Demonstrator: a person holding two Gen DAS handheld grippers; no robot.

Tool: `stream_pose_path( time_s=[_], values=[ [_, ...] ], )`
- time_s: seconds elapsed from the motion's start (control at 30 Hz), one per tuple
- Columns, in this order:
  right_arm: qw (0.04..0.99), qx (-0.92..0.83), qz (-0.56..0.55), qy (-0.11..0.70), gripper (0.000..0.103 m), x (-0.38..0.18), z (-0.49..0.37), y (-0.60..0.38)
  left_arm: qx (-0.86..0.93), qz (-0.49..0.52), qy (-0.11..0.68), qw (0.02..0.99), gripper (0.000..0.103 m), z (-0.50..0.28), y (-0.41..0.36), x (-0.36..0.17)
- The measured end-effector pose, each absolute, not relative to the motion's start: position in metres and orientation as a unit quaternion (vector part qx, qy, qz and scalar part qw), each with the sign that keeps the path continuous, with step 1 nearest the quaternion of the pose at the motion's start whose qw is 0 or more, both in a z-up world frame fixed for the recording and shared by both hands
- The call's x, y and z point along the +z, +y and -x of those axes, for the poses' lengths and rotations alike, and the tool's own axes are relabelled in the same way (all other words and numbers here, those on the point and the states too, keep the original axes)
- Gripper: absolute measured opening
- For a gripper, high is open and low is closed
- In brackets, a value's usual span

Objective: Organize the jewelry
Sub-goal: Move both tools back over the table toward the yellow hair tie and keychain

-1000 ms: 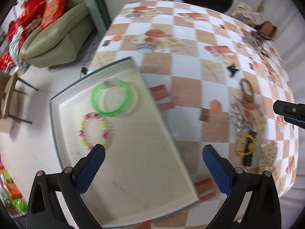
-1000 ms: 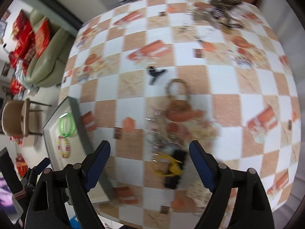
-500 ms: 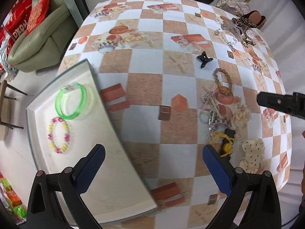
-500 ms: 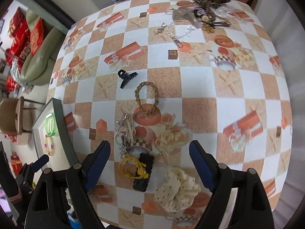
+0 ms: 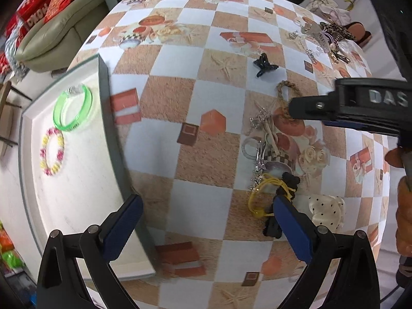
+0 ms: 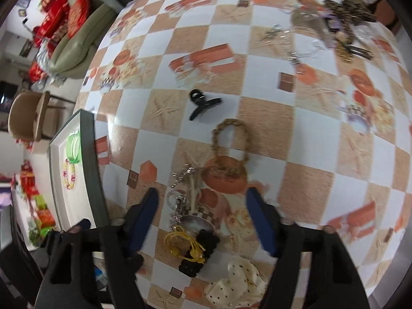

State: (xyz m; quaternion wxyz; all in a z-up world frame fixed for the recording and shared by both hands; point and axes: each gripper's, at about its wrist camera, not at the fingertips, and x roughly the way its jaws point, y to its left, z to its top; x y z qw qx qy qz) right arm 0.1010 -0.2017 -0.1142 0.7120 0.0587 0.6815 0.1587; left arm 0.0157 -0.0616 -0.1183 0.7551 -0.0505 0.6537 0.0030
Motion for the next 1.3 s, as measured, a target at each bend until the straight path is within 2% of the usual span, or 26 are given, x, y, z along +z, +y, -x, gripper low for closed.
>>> stream_pose_path(
  time_s=[0.03, 0.07, 0.17, 0.2, 0.33, 0.4, 0.43, 0.63, 0.7, 0.83, 0.87, 0.93, 1.0, 1.07, 1.3],
  values=[
    [0.708, 0.168, -0.057, 0.684, 0.055, -0.118, -0.103, -0.198, 0.007, 0.056, 0.654, 0.755, 0.097, -0.014, -0.063, -0.12],
    [0.704, 0.177, -0.055, 0.685, 0.053, -0.12, -0.105, -0.195, 0.01, 0.06, 0.656, 0.752, 0.094, -0.013, -0.065, -0.122],
    [0.695, 0.205, -0.044, 0.688, 0.043, -0.128, -0.109, -0.186, 0.015, 0.071, 0.657, 0.751, 0.093, -0.009, -0.072, -0.127],
    [0.69, 0.212, -0.04, 0.69, 0.041, -0.131, -0.11, -0.183, 0.015, 0.074, 0.656, 0.751, 0.088, -0.008, -0.074, -0.127],
    [0.678, 0.232, -0.034, 0.697, 0.035, -0.14, -0.114, -0.176, 0.015, 0.092, 0.654, 0.751, 0.086, -0.002, -0.082, -0.133],
    [0.674, 0.239, -0.026, 0.698, 0.032, -0.144, -0.115, -0.172, 0.014, 0.099, 0.656, 0.748, 0.074, 0.0, -0.085, -0.137],
    [0.673, 0.242, -0.021, 0.699, 0.03, -0.147, -0.115, -0.169, 0.011, 0.104, 0.659, 0.745, 0.073, 0.001, -0.086, -0.141],
    [0.671, 0.25, 0.013, 0.698, 0.022, -0.157, -0.113, -0.16, 0.01, 0.116, 0.662, 0.74, 0.072, 0.003, -0.093, -0.151],
    [0.671, 0.25, 0.018, 0.698, 0.022, -0.16, -0.113, -0.158, 0.008, 0.119, 0.666, 0.737, 0.061, 0.002, -0.093, -0.154],
    [0.675, 0.248, 0.03, 0.694, 0.018, -0.159, -0.113, -0.155, 0.006, 0.118, 0.664, 0.739, 0.06, 0.003, -0.1, -0.157],
    [0.675, 0.248, 0.03, 0.694, 0.018, -0.159, -0.114, -0.156, 0.006, 0.119, 0.664, 0.738, 0.058, 0.002, -0.1, -0.156],
    [0.677, 0.245, 0.028, 0.694, 0.016, -0.159, -0.115, -0.156, 0.007, 0.118, 0.663, 0.739, 0.045, 0.003, -0.1, -0.155],
    [0.678, 0.243, 0.032, 0.693, 0.006, -0.159, -0.116, -0.155, 0.001, 0.129, 0.664, 0.737, 0.02, 0.005, -0.099, -0.154],
    [0.679, 0.245, 0.028, 0.691, 0.002, -0.159, -0.116, -0.153, -0.005, 0.145, 0.666, 0.732, 0.008, 0.005, -0.096, -0.153],
    [0.688, 0.245, -0.012, 0.683, 0.001, -0.145, -0.121, -0.171, -0.021, 0.173, 0.655, 0.736, 0.007, 0.014, -0.083, -0.136]
  ],
)
